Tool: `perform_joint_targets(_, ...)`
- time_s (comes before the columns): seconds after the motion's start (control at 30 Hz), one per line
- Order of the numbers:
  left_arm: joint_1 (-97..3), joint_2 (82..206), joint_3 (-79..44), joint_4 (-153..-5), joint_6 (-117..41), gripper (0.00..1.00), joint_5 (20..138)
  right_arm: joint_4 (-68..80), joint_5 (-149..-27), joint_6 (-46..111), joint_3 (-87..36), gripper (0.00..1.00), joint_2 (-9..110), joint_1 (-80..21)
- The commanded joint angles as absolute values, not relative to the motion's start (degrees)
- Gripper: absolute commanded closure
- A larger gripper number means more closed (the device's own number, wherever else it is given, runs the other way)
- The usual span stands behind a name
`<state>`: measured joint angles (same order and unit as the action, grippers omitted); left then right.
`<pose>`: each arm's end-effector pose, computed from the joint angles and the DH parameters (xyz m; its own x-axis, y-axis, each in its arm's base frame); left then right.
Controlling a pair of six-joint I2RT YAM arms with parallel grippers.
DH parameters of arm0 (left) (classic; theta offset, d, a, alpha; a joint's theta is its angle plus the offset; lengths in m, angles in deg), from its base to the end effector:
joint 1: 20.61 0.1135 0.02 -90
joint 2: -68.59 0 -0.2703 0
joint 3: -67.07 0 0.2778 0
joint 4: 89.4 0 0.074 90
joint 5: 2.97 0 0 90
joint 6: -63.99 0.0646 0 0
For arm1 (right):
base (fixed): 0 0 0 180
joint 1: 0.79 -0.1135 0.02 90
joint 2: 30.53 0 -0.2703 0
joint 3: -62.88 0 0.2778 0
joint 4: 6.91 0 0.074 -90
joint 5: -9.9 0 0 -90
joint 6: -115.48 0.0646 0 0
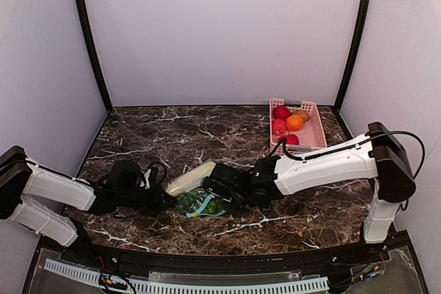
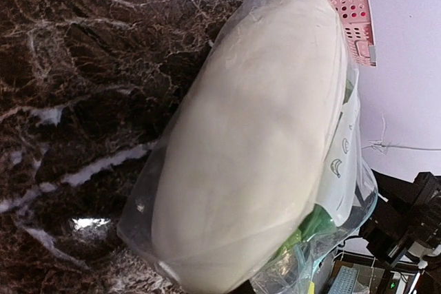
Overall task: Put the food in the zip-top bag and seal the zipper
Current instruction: Adjust the zipper food storage bag at the center of the board.
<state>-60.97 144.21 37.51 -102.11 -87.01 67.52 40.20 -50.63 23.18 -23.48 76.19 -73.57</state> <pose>0.1829 -0.1837 0.1011 -0.9229 -0.2976 -0.2444 0.0326 0.5720 -0.8196 0.1512 0.3804 0.1554 -0.2421 -0.8991 -0.3646 -0.7861 0.4020 -0.4694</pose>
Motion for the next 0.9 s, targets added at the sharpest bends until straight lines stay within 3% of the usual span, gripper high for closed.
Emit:
perform_joint_targets(0.0,-61.1,141.3,38.2,-103.3,-86.9,0.99,66.5,38.9,-47.3,22.9,-24.9,1.00,78.2,-75.1)
perform_joint_targets(0.43,-61.1,140.4,38.2,-103.1,-86.7,0.99,65.7,31.1,-47.0,20.3,-27.0,0.96,79.1,-78.4)
perform_joint_targets(0.7,-61.0,139.5,38.9,-102.4,-86.7,0.99,68.5,30.1,-47.2,22.3,-25.9,0.74,78.9,-78.4)
perform_joint_targets(0.87,-60.9,139.2,39.2,-101.8,-86.7,0.99,68.5,30.2,-47.4,26.7,-21.8,0.51,75.1,-78.4)
